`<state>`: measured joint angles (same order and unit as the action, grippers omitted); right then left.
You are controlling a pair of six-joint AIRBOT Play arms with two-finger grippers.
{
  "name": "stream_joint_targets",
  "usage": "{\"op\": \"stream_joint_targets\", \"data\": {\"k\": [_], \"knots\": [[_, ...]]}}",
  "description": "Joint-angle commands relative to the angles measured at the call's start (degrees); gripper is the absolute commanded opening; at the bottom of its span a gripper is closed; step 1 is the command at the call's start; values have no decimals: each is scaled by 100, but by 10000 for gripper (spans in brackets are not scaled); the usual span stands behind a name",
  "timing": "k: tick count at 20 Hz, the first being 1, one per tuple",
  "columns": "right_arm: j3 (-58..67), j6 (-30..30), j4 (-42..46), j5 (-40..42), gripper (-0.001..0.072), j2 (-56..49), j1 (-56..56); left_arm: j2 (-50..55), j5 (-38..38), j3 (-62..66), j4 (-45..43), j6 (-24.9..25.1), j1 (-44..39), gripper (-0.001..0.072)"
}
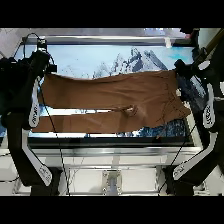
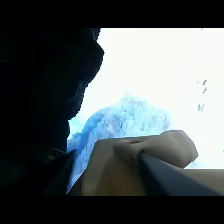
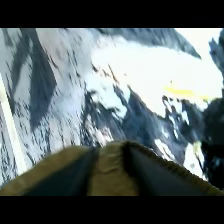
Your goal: Fold the clothes and pants, and hang the long-sleeved shirts on hangers.
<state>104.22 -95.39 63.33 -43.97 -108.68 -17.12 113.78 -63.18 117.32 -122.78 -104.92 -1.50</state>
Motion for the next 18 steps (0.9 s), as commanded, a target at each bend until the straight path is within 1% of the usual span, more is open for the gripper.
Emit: {"op": "stream_joint_targets", "data": {"k": [1, 3, 4, 5, 7, 8, 9, 12, 13, 14, 16, 18], "knots": [[393, -111, 17, -227, 437, 160, -61, -354, -420, 81, -142, -31, -7, 708], [704, -57, 282, -1099, 437, 461, -293, -861, -1384, 79, -535, -4, 31, 707], [767, 105, 468, -1539, 437, 682, -422, -1145, -2009, 52, -688, 7, 81, 707], [769, 304, 695, -2020, 436, 962, -564, -1493, -2345, -122, -734, -2, 166, 707], [765, 874, 1099, -3080, 436, 1491, -822, -2450, -2649, -1003, -708, -481, 332, 706], [741, 1141, 1248, -3530, 436, 1740, -944, -2979, -2616, -1650, -710, -546, 369, 706], [634, 1309, 1261, -3797, 436, 1985, -1069, -3591, -2533, -2500, -717, -612, 402, 706], [-179, 1589, 1058, -3995, 436, 2872, -1340, -5469, -2341, -5261, -662, -1322, 651, 706], [-483, 1694, 903, -4011, 436, 3147, -1357, -6039, -2212, -6063, -428, -1484, 835, 706], [-754, 1757, 728, -4046, 436, 3399, -1353, -6566, -2044, -6754, 129, -1646, 1126, 706], [-1169, 1825, 356, -4089, 436, 3829, -1272, -7305, -1482, -7689, 1576, -1521, 1912, 706], [-1274, 1821, 286, -4177, 436, 4072, -1147, -7624, -861, -8199, 2688, -907, 2793, 706]]}}
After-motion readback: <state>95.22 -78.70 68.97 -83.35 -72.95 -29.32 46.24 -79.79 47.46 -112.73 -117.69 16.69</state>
